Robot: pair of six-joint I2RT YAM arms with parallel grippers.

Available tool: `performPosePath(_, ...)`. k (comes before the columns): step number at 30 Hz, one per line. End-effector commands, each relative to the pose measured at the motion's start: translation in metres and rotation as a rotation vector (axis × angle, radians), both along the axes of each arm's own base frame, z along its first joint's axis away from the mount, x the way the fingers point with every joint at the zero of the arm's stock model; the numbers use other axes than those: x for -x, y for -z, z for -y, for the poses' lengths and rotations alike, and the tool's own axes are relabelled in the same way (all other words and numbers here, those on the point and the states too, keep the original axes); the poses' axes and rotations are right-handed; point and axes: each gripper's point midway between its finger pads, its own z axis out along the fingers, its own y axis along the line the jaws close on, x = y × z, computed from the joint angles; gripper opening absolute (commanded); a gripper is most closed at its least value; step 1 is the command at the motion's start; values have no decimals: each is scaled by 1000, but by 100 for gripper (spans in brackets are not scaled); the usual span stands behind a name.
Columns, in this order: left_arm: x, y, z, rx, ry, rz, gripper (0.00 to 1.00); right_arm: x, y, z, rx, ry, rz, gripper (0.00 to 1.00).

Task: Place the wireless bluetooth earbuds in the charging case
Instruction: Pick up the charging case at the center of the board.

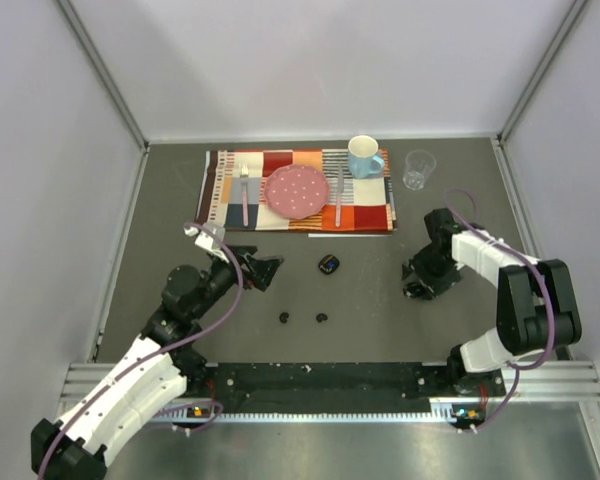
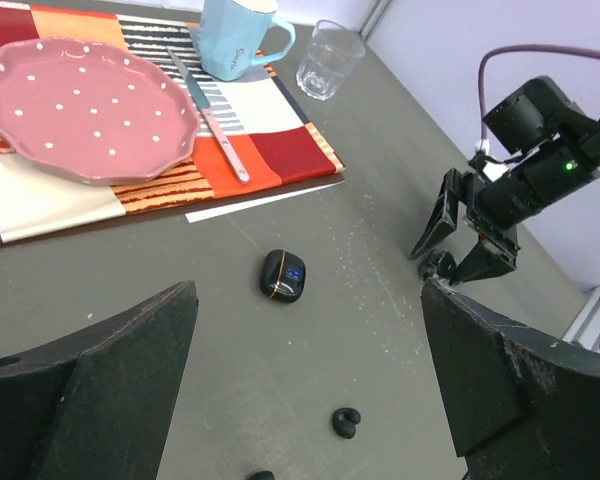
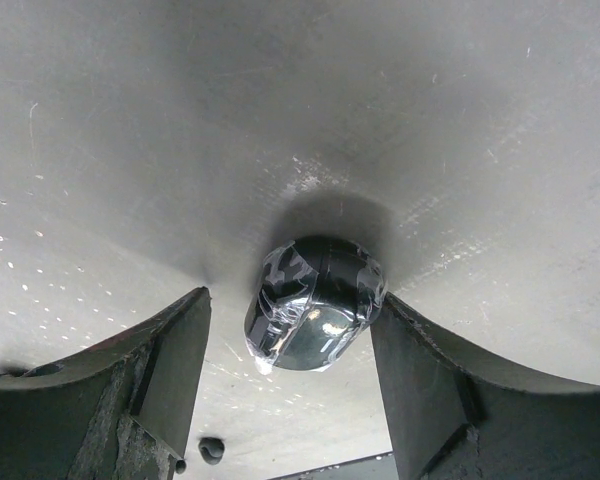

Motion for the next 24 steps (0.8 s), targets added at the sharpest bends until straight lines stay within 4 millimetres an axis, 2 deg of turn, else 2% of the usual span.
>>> performPosePath(1,-1,-28,-10,170,-63,85,99,-7,16,22,106,-7,44,65)
performPosePath(5,-2,-30,-23,192,-133,84,99,-4,14,33,120,5,49,65)
performPosePath(7,-2,-24,-25,170,-143,53,99,-6,13,37,124,5,55,65)
performPosePath(9,-7,-17,-36,167,-221,-13,99,-7,11,39,124,0,60,65)
performPosePath(16,-3,-21,-27,151,-166,11,99,-12,7,44,119,1,69,62)
performPosePath(21,1,-19,-18,143,-106,11,99,-12,6,46,132,-12,77,49)
performPosePath(22,2,-19,-17,139,-96,13,99,-11,7,46,131,-17,75,42)
performPosePath(23,2,-18,-15,134,-88,9,99,-11,6,46,131,-28,77,28)
performPosePath(24,2,-20,-15,133,-84,15,99,-10,6,46,132,-35,79,18)
